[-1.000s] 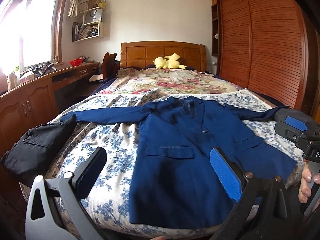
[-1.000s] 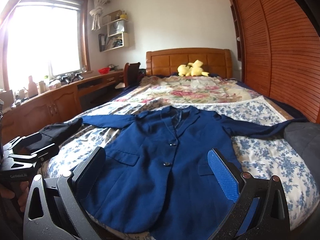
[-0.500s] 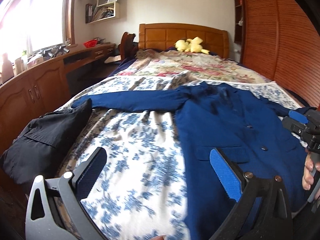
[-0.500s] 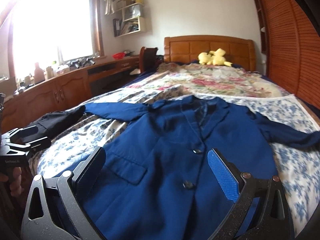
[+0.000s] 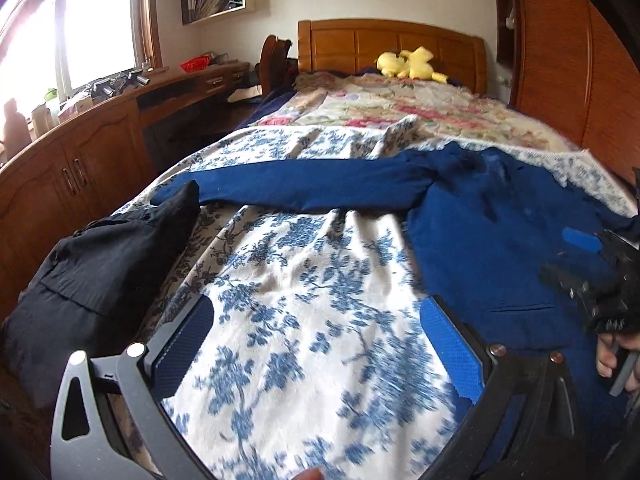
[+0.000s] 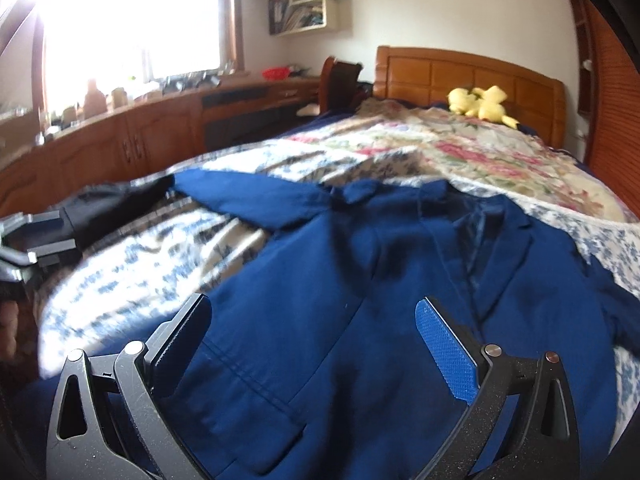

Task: Fold large clothes
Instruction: 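Move the left tool to the jacket sleeve and close on its cuff, then carry the held sleeve with the left tool across the jacket front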

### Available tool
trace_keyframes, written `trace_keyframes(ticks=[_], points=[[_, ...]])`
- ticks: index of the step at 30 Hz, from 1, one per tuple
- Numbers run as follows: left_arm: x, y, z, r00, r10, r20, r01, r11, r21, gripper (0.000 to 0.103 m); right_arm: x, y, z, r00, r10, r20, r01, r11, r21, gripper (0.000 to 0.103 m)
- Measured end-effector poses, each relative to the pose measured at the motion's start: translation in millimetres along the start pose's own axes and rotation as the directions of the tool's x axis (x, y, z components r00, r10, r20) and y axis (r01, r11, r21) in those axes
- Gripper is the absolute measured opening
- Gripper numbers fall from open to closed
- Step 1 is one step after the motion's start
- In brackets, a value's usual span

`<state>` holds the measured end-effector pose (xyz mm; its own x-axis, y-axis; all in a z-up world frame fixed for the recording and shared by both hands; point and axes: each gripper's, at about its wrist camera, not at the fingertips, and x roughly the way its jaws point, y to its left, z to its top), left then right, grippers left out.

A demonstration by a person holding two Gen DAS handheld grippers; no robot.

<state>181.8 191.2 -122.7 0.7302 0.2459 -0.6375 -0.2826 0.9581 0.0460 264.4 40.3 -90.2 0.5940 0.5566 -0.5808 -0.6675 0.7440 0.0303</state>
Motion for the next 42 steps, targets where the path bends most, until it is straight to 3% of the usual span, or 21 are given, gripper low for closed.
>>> trace_keyframes(ticks=[3, 13, 18, 24, 29, 36, 38, 40, 42], points=[[16.7, 0.4, 4.7, 1.0, 0.014, -0.019, -0.014, 1.0, 0.016, 0.103, 14.9, 1.4, -8.5, 0.999, 0.012, -0.049, -0.012, 1.0, -0.005, 0.103], [81.8, 8.6, 34.5, 0.996, -0.011, -0.085, 0.011, 1.0, -0.002, 0.103, 8.9, 5.0, -9.5, 1.0, 0.011, -0.01, -0.012, 1.0, -0.024, 0.103], [119.7, 28.3, 62.3, 0.994, -0.061, -0.095, 0.052, 0.995, -0.091, 0.102, 11.2, -1.7, -9.6, 0.999, 0.028, -0.02, -0.028, 1.0, 0.007, 0.103], [168.4, 52.2, 82.4, 0.984, -0.121, -0.131, 0.09, 0.972, -0.218, 0.087, 12.8, -1.4, -10.0, 0.999, 0.037, -0.024, -0.037, 0.999, 0.011, 0.103], [201.8, 73.6, 91.1, 0.978, -0.125, -0.166, 0.063, 0.939, -0.337, 0.077, 13.0, -2.3, -10.8, 0.999, 0.04, -0.023, -0.04, 0.999, 0.017, 0.103], [231.2, 89.5, 89.2, 0.965, -0.172, -0.197, 0.058, 0.875, -0.481, 0.045, 14.0, -4.6, -11.3, 0.999, 0.046, -0.027, -0.046, 0.999, 0.028, 0.103], [236.2, 89.7, 91.6, 0.962, -0.184, -0.201, 0.064, 0.869, -0.49, 0.007, 13.8, -5.0, -11.0, 0.999, 0.046, -0.024, -0.046, 0.998, 0.031, 0.103], [237.4, 85.1, 95.7, 0.96, -0.183, -0.212, 0.063, 0.878, -0.474, 0.0, 14.1, -5.1, -11.2, 0.999, 0.046, -0.023, -0.046, 0.998, 0.031, 0.103], [224.8, 69.7, 106.2, 0.973, -0.121, -0.196, 0.037, 0.922, -0.386, 0.0, 13.9, -5.0, -11.2, 0.999, 0.047, -0.023, -0.046, 0.998, 0.032, 0.103]])
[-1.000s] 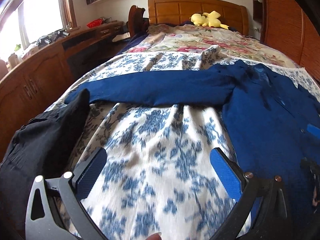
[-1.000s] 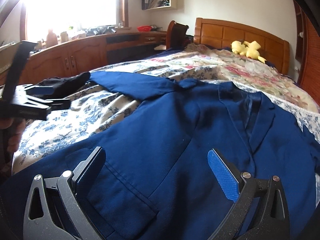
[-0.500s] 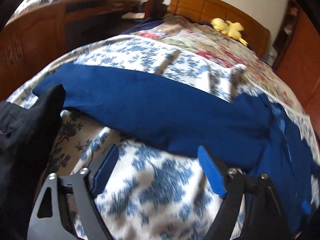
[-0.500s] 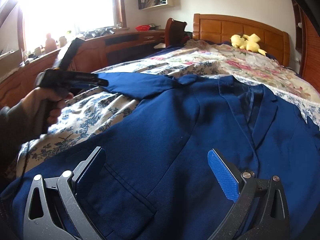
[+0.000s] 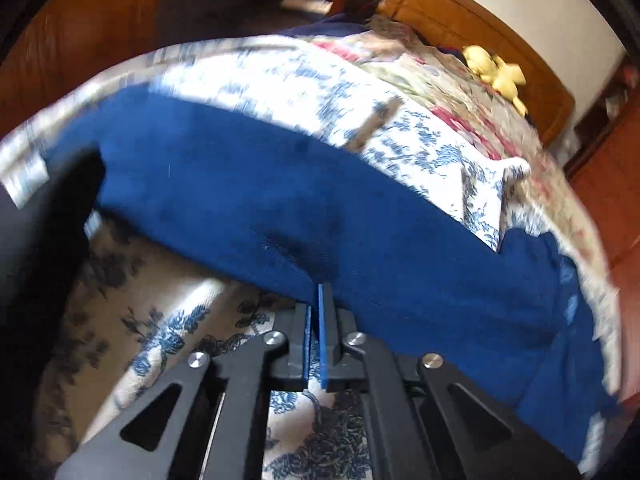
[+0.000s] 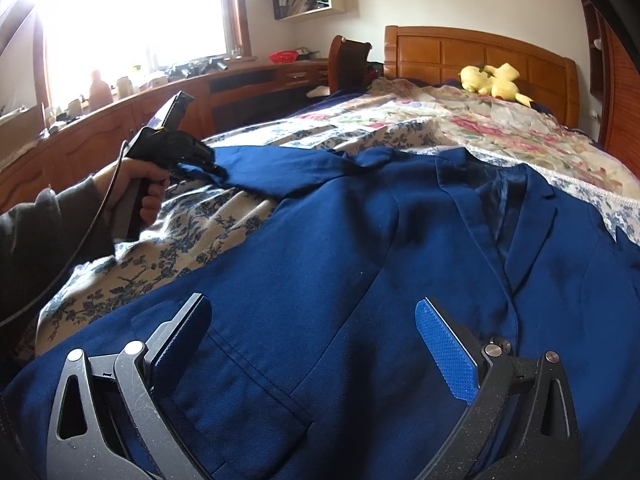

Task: Fold large clothes
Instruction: 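Carry the held sleeve with the left tool across the jacket front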

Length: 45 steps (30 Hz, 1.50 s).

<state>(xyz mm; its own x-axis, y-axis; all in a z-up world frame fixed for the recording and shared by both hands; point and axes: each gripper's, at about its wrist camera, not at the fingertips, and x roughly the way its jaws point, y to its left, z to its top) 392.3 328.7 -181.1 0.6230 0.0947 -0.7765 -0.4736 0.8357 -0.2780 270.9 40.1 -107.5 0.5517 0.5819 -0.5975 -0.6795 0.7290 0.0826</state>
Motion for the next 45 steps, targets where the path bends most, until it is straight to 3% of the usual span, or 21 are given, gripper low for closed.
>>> trace_keyframes(ticks=[4, 10, 13, 19, 24, 27, 33, 40, 45], points=[[-33.5, -40.2, -0.4, 0.997, -0.011, 0.073, 0.001, 0.99, 0.138, 0.0, 0.3, -0.1, 0.0, 1.0, -0.001, 0.001, 0.001, 1.0, 0.001, 0.103], [-91.4, -96.2, -17.1, 0.987, -0.132, 0.092, 0.102, 0.955, 0.277, 0.0, -0.3, 0.5, -0.2, 1.0, -0.003, 0.007, 0.003, 1.0, 0.004, 0.103], [-100.3, -105.8, -26.2, 0.991, -0.099, 0.086, 0.066, 0.944, 0.325, 0.0, 0.1, 0.8, 0.3, 1.0, -0.005, 0.007, 0.005, 1.0, 0.003, 0.103], [-112.5, -90.0, -52.6, 0.995, -0.075, 0.06, 0.048, 0.93, 0.363, 0.019, -0.7, 0.5, -0.3, 1.0, -0.005, 0.01, 0.005, 1.0, 0.003, 0.103], [-131.9, -71.2, -64.8, 0.992, -0.063, 0.113, 0.014, 0.919, 0.394, 0.039, -1.0, 0.7, -0.1, 1.0, -0.005, 0.01, 0.005, 1.0, 0.002, 0.103], [-136.2, -57.0, -64.2, 0.989, -0.051, 0.138, -0.006, 0.924, 0.382, 0.055, -0.7, 0.7, -0.1, 1.0, -0.006, 0.009, 0.006, 1.0, 0.001, 0.103], [-103.2, -17.5, -47.8, 0.992, 0.045, 0.115, -0.079, 0.945, 0.318, 0.055, -0.3, 0.9, -0.2, 1.0, -0.006, 0.009, 0.006, 1.0, 0.002, 0.103], [-49.5, 24.1, -41.8, 0.99, 0.138, 0.032, -0.142, 0.96, 0.24, 0.055, -0.2, 0.5, -0.1, 1.0, -0.006, 0.005, 0.006, 1.0, -0.001, 0.103], [-23.8, 42.6, -41.8, 0.991, 0.128, -0.029, -0.122, 0.981, 0.149, 0.055, 0.2, 1.6, -0.7, 1.0, -0.008, 0.001, 0.008, 1.0, -0.005, 0.103]])
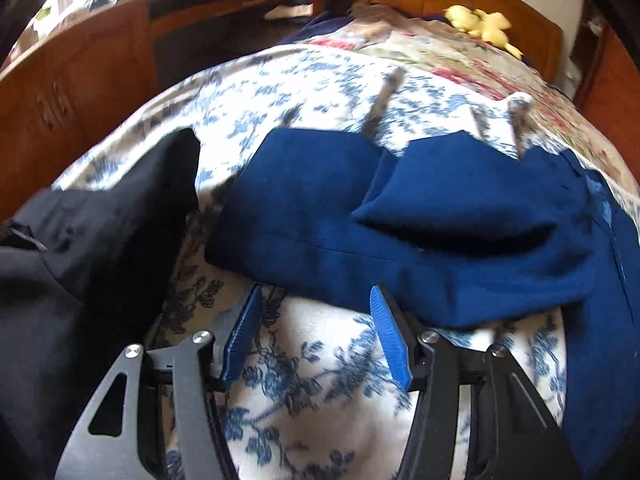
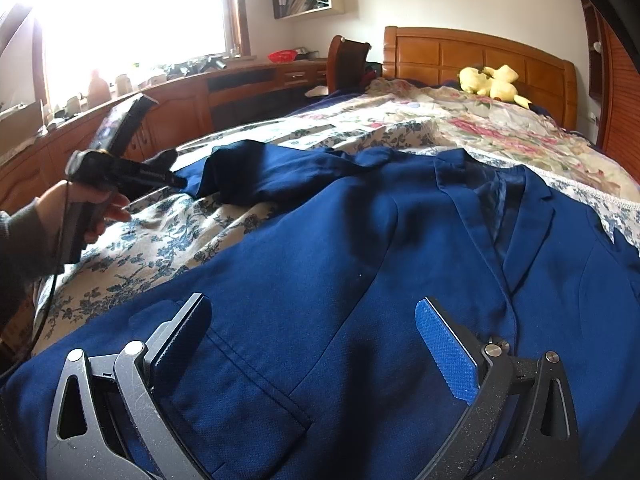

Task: Fold large clothes
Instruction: 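Carry the held sleeve with the left tool across the jacket front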

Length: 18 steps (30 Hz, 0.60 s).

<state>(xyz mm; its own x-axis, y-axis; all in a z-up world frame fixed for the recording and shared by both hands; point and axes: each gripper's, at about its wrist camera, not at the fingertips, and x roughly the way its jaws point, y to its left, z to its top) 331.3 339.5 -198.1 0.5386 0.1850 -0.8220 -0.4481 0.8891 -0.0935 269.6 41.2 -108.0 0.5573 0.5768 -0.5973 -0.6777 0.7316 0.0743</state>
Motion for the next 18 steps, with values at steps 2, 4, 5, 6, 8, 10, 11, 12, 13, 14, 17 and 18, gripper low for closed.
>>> trace_keyframes(ticks=[2, 4, 5, 6, 8, 10, 11, 12, 13, 14, 17, 18], points=[[2.6, 6.6, 2.4, 0.999, -0.041, -0.001, 0.041, 0.997, -0.059, 0.055, -0.2, 0.4, -0.1, 1.0, 0.0, 0.0, 0.0, 1.0, 0.0, 0.103], [1.8, 12.2, 5.8, 0.997, -0.079, 0.016, 0.081, 0.989, -0.126, 0.055, 0.0, 0.6, -0.1, 1.0, 0.0, -0.001, 0.0, 1.0, 0.001, 0.103], [2.7, 14.2, 6.7, 0.996, -0.088, 0.017, 0.089, 0.985, -0.146, 0.055, -0.1, 0.5, -0.2, 1.0, 0.0, -0.001, 0.0, 1.0, 0.0, 0.103], [5.9, 13.7, 8.8, 0.996, -0.09, 0.013, 0.09, 0.984, -0.156, 0.055, -0.3, 0.2, -0.3, 1.0, 0.0, -0.001, 0.0, 1.0, 0.0, 0.103], [10.4, 11.8, 11.7, 0.997, -0.083, 0.003, 0.083, 0.984, -0.159, 0.055, -0.1, 0.3, -0.1, 1.0, 0.0, -0.001, 0.0, 1.0, 0.0, 0.103], [14.4, 6.7, 13.7, 0.998, -0.061, -0.004, 0.059, 0.988, -0.143, 0.055, -0.6, -0.5, -0.4, 1.0, 0.0, 0.0, 0.0, 1.0, 0.0, 0.103], [15.1, 1.8, 13.8, 0.999, -0.041, -0.001, 0.041, 0.991, -0.125, 0.055, 0.0, 0.3, 0.0, 1.0, 0.0, -0.001, 0.0, 1.0, 0.0, 0.103], [15.8, -1.5, 14.2, 1.0, -0.03, 0.002, 0.03, 0.993, -0.11, 0.054, -0.2, 0.0, -0.2, 1.0, 0.0, 0.0, 0.0, 1.0, 0.0, 0.103], [16.0, -3.7, 14.4, 1.0, -0.026, 0.005, 0.027, 0.995, -0.096, 0.041, -0.6, -0.3, -0.3, 1.0, 0.0, 0.0, 0.0, 1.0, 0.0, 0.103], [16.0, -4.7, 15.1, 1.0, -0.023, 0.004, 0.024, 0.996, -0.089, 0.029, -0.1, 0.4, 0.1, 1.0, 0.0, 0.0, 0.0, 1.0, 0.0, 0.103], [9.9, -11.7, 16.1, 1.0, -0.008, 0.017, 0.009, 0.998, -0.068, 0.001, -0.1, 0.4, 0.2, 1.0, 0.0, -0.001, 0.0, 1.0, 0.0, 0.103], [6.9, -13.3, 16.8, 1.0, -0.003, 0.028, 0.004, 0.998, -0.063, 0.0, -0.3, 0.0, 0.1, 1.0, 0.0, 0.0, 0.0, 1.0, 0.0, 0.103]])
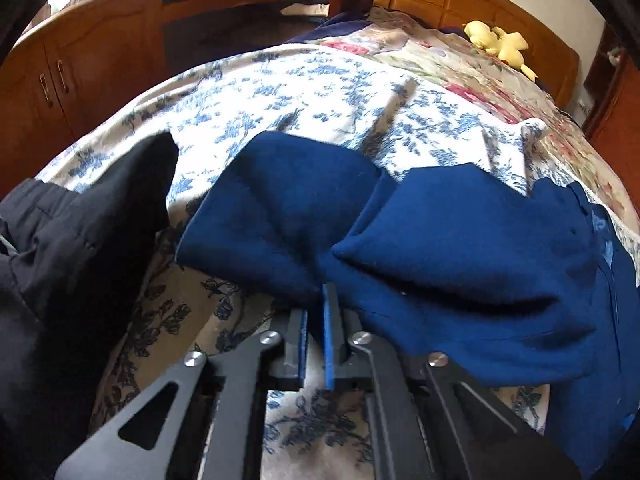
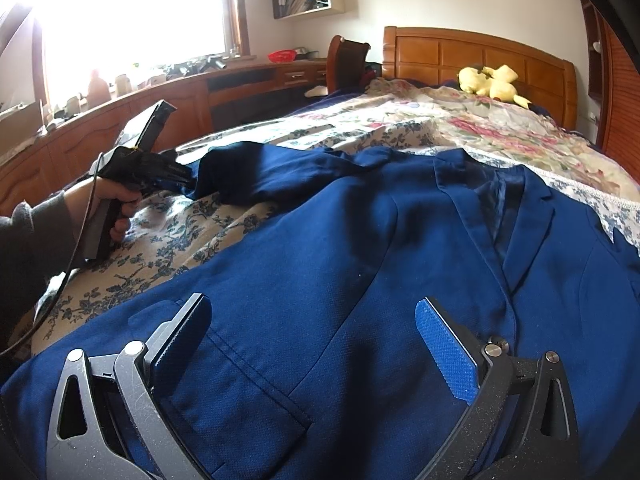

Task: Fold large clothes
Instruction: 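Carry the held sleeve with the left tool across the jacket front, then open the left tool to release the sleeve onto the jacket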

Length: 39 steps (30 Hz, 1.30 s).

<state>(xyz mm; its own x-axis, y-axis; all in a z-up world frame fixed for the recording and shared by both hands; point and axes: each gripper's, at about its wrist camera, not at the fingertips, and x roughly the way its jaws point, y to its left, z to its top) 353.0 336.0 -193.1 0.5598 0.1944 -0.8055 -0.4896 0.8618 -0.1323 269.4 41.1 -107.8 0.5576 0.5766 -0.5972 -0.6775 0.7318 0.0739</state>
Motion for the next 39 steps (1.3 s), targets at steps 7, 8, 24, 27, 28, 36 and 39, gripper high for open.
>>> trace_keyframes(ticks=[7, 8, 24, 27, 28, 36, 39], points=[[-72.7, -48.1, 4.9, 0.984, -0.023, 0.178, 0.002, 0.993, 0.118, 0.0, -5.9, -4.5, 1.5, 1.0, -0.005, 0.01, 0.005, 1.0, 0.021, 0.103], [-88.0, -58.9, 5.2, 0.979, -0.038, 0.202, 0.01, 0.99, 0.141, 0.0, -10.3, -5.6, 2.2, 1.0, -0.01, 0.009, 0.009, 1.0, 0.027, 0.103], [-236.2, -205.9, -38.9, 0.904, -0.29, 0.315, 0.141, 0.896, 0.42, 0.0, -138.5, -56.3, -8.6, 0.989, -0.118, 0.086, 0.109, 0.988, 0.108, 0.103], [-253.2, -229.1, -59.2, 0.896, -0.317, 0.31, 0.14, 0.866, 0.48, 0.0, -157.4, -70.0, -11.9, 0.984, -0.151, 0.095, 0.138, 0.982, 0.131, 0.103], [-258.9, -235.5, -66.0, 0.893, -0.329, 0.308, 0.144, 0.856, 0.496, 0.0, -161.8, -73.4, -12.4, 0.983, -0.158, 0.097, 0.144, 0.98, 0.136, 0.103], [-279.0, -247.7, -117.1, 0.891, -0.369, 0.264, 0.187, 0.829, 0.527, 0.001, -177.2, -87.4, -21.6, 0.977, -0.196, 0.085, 0.183, 0.973, 0.141, 0.103], [-271.3, -239.1, -134.4, 0.903, -0.378, 0.205, 0.227, 0.823, 0.52, 0.007, -170.1, -88.5, -27.5, 0.979, -0.196, 0.058, 0.186, 0.972, 0.141, 0.103]])
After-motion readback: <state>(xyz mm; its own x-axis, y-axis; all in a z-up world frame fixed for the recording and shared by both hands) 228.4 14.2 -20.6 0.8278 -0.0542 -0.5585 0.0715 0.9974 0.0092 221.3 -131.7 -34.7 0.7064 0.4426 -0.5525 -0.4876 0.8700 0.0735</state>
